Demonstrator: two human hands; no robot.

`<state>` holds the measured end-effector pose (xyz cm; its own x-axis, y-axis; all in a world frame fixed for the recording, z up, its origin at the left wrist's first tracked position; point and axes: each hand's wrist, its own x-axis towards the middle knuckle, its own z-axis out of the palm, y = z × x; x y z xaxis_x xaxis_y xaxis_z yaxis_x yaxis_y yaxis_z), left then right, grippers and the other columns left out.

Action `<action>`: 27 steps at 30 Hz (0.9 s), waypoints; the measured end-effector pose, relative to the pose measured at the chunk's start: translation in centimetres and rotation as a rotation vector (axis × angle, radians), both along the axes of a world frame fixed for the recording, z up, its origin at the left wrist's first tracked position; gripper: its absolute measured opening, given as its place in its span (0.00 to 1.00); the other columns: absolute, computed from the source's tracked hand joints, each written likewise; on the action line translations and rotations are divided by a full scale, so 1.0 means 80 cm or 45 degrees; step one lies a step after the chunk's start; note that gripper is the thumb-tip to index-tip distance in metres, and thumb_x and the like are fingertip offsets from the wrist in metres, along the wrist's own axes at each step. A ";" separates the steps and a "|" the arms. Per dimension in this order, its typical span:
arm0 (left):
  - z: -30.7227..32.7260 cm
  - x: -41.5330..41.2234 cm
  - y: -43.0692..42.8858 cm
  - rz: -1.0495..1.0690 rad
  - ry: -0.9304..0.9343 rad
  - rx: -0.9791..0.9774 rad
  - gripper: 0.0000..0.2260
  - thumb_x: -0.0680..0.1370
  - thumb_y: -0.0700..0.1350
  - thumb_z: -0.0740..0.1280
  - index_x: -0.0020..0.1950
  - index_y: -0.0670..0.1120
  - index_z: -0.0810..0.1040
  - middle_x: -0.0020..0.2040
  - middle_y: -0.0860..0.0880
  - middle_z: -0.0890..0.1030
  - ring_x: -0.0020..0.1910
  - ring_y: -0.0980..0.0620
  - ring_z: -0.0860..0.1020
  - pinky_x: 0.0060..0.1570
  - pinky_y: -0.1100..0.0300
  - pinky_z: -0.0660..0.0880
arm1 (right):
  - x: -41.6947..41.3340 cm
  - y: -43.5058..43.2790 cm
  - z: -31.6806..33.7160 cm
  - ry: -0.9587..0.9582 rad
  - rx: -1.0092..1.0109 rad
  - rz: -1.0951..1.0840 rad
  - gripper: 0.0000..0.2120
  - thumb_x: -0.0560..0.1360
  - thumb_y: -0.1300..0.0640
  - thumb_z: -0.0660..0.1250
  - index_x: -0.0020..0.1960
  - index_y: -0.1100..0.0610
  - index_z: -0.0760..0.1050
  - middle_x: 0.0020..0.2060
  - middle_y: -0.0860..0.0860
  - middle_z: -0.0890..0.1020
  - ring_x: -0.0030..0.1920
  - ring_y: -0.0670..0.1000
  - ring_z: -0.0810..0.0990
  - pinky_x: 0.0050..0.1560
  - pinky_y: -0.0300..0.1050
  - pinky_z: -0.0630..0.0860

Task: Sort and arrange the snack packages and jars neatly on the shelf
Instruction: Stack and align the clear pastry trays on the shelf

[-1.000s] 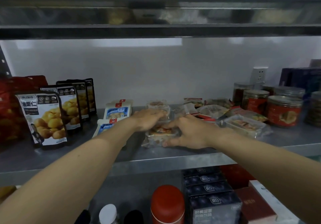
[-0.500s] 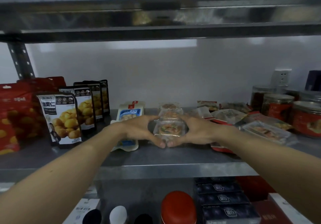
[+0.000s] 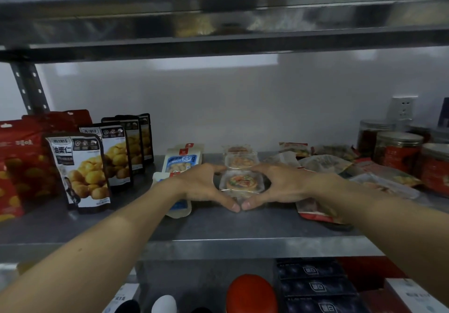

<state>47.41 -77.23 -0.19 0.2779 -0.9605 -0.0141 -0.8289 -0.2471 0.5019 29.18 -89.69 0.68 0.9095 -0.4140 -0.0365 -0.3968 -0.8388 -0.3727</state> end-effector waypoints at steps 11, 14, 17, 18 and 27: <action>0.000 -0.006 -0.006 -0.017 -0.093 -0.025 0.41 0.63 0.61 0.77 0.72 0.51 0.68 0.67 0.56 0.74 0.64 0.56 0.71 0.60 0.63 0.66 | 0.005 -0.009 -0.002 0.010 -0.072 0.070 0.46 0.60 0.24 0.68 0.73 0.42 0.63 0.65 0.38 0.71 0.64 0.44 0.70 0.64 0.41 0.67; -0.001 -0.013 -0.006 0.019 -0.225 -0.093 0.43 0.64 0.66 0.73 0.75 0.54 0.62 0.71 0.51 0.68 0.68 0.50 0.68 0.63 0.59 0.66 | 0.000 -0.006 0.010 -0.158 -0.146 0.003 0.44 0.63 0.23 0.59 0.73 0.45 0.65 0.69 0.44 0.72 0.69 0.49 0.69 0.69 0.47 0.66; -0.006 -0.020 -0.010 -0.010 -0.376 -0.119 0.43 0.65 0.70 0.70 0.75 0.59 0.60 0.76 0.51 0.60 0.73 0.48 0.61 0.70 0.52 0.61 | -0.001 -0.025 0.021 -0.278 -0.280 -0.202 0.38 0.71 0.28 0.58 0.73 0.51 0.67 0.72 0.51 0.70 0.71 0.54 0.67 0.69 0.51 0.66; -0.007 -0.024 -0.011 -0.031 -0.416 -0.116 0.41 0.66 0.69 0.69 0.75 0.59 0.61 0.77 0.52 0.59 0.74 0.48 0.59 0.71 0.51 0.59 | -0.001 -0.036 0.020 -0.229 -0.339 -0.257 0.33 0.74 0.34 0.61 0.72 0.51 0.68 0.71 0.52 0.71 0.70 0.55 0.68 0.69 0.52 0.67; -0.005 -0.039 -0.016 -0.079 -0.520 -0.073 0.38 0.69 0.69 0.67 0.76 0.59 0.60 0.78 0.51 0.58 0.75 0.48 0.56 0.73 0.49 0.55 | 0.007 -0.079 -0.011 -0.077 -0.353 -0.404 0.09 0.74 0.53 0.67 0.36 0.52 0.72 0.40 0.52 0.78 0.45 0.55 0.78 0.45 0.48 0.76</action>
